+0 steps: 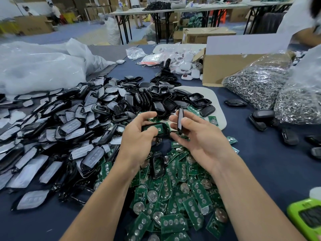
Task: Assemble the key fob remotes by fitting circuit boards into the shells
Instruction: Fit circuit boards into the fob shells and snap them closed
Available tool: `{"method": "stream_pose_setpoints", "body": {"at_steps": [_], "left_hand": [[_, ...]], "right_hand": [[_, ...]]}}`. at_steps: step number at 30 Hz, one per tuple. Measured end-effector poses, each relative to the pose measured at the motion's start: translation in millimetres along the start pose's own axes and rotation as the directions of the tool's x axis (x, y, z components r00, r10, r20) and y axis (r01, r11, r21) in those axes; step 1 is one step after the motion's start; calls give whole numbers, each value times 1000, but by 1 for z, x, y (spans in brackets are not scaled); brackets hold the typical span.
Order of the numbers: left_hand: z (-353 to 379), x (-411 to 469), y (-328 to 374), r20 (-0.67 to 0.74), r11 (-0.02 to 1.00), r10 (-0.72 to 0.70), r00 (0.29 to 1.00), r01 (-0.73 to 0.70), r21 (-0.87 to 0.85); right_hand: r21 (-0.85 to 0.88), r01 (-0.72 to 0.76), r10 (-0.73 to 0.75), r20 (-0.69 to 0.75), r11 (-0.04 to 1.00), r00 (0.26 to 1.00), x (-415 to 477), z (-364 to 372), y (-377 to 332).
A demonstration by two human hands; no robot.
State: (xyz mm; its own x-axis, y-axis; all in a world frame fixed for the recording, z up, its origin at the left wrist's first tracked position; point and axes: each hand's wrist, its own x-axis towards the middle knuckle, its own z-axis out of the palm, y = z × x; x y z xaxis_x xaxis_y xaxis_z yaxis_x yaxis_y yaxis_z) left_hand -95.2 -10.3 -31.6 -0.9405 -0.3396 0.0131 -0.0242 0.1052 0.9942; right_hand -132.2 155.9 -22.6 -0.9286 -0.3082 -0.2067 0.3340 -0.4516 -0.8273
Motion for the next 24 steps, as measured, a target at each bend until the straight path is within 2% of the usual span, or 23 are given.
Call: {"method": "stream_pose_setpoints", "body": {"at_steps": [4, 7, 13, 19, 24], "left_hand": [[-2, 0, 2, -20, 998, 35, 999, -34, 58], [-2, 0, 2, -13, 998, 53, 999, -52, 19], [-5, 0, 3, -180, 992, 90, 980, -105, -72], [1, -6, 3, -171, 975, 169, 971, -139, 173], [1, -10, 4, -156, 946, 237, 959, -192, 260]], "right_hand": [[-94, 24, -18, 66, 995, 998, -2, 3, -1], [-184, 47, -30, 93, 982, 995, -2, 4, 0], [-293, 54, -23, 109, 954, 994, -2, 4, 5], [-385, 76, -45, 91, 920, 995, -3, 9, 11], [-474, 87, -42, 104, 877, 994, -2, 9, 13]]}}
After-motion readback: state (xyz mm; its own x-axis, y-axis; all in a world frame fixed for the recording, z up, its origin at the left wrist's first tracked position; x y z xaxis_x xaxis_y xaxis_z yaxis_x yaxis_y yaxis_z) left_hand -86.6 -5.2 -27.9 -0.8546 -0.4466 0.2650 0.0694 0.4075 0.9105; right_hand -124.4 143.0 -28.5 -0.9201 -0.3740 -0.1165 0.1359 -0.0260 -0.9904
